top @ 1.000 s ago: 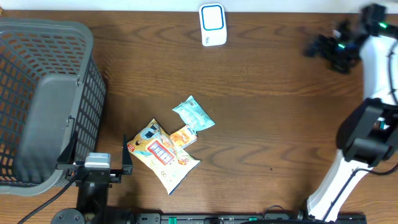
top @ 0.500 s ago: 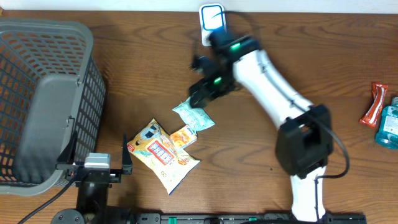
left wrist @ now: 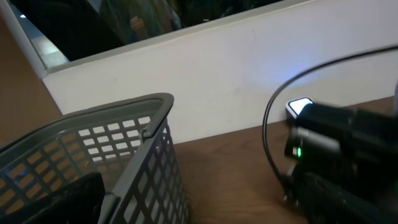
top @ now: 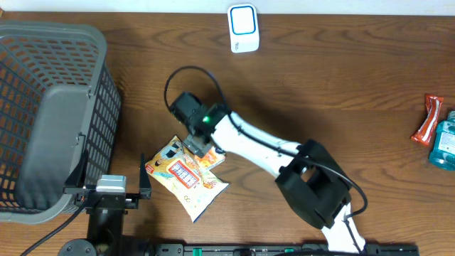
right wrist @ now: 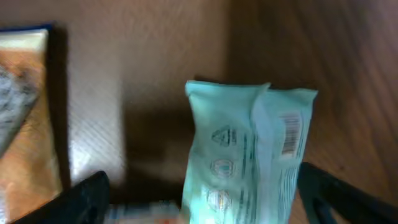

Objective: Scan the item barcode

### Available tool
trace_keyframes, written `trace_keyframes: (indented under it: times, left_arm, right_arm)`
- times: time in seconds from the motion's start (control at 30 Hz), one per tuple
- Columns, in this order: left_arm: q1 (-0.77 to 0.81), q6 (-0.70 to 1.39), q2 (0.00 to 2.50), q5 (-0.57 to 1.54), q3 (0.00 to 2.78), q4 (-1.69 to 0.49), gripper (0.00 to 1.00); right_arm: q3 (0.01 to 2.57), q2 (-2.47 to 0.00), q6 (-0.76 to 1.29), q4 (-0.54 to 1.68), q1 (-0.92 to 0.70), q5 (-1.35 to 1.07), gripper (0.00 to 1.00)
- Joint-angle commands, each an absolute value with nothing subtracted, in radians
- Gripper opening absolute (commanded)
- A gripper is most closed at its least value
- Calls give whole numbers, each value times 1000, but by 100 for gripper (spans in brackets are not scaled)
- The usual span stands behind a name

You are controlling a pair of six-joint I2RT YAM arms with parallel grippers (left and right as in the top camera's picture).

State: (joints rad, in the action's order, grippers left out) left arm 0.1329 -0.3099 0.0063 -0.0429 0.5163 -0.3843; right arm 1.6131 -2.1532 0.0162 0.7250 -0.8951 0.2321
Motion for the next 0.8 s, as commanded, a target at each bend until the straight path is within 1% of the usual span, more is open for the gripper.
trace_keyframes:
  times: [0.0,0.07,0.1,0.17,0.27,0.33,0.4,0.47,0.53,0.57,0.6,0.67,0.7,0.77]
  left_arm:
    - [137,-294,3,-38,522,-376,100]
    - [137,-294,3,-38,522,-376,100]
    - [137,-294,3,-38,522,-376,100]
    - [137,-294,3,-38,522,-376,100]
    - [137,-294,3,-38,522,-376,100]
    - [137,-294,3,-38,522,-377,100]
    - [137,-294,3,-38,522,-378,100]
    - [137,-294,3,-38,522,-382,100]
    - [137,-294,3,-38,522,-388,100]
    - [137,-294,3,-38,522,-389,100]
    - [137,-294,3,-38,522,-389,100]
    - [137,-294,3,-38,522,-390,100]
    - [137,-294,3,-38,522,-390,100]
    - [137,-294,3,-38,522,-393,100]
  right_arm:
    - [1548,-2162,76,669,-904,389,86]
    - [1523,-2162,82,641,-903,391,80]
    - [1503,-2162,94,627,-898,391,74]
    - [1486,-2162,101,620,-896,391,68]
    - [1467,-2162,111,619,-896,391,64]
    - [1457,-2162,128,616,-897,391,57]
    - [1446,-2162,142,605,-897,391,48]
    - [1437,-2162,142,592,-896,392,50]
    - [1428,-2162,142,586,-896,398,56]
    - [1423,-2162,142,587,-896,407,57]
    - [1419,-2162,144,587,-897,415,54]
    - [1409,-2162,146,587,-897,428,36]
    - [1404,-2162,146,587,-897,428,20]
    - [1397,-2162,147,590,-897,428,8]
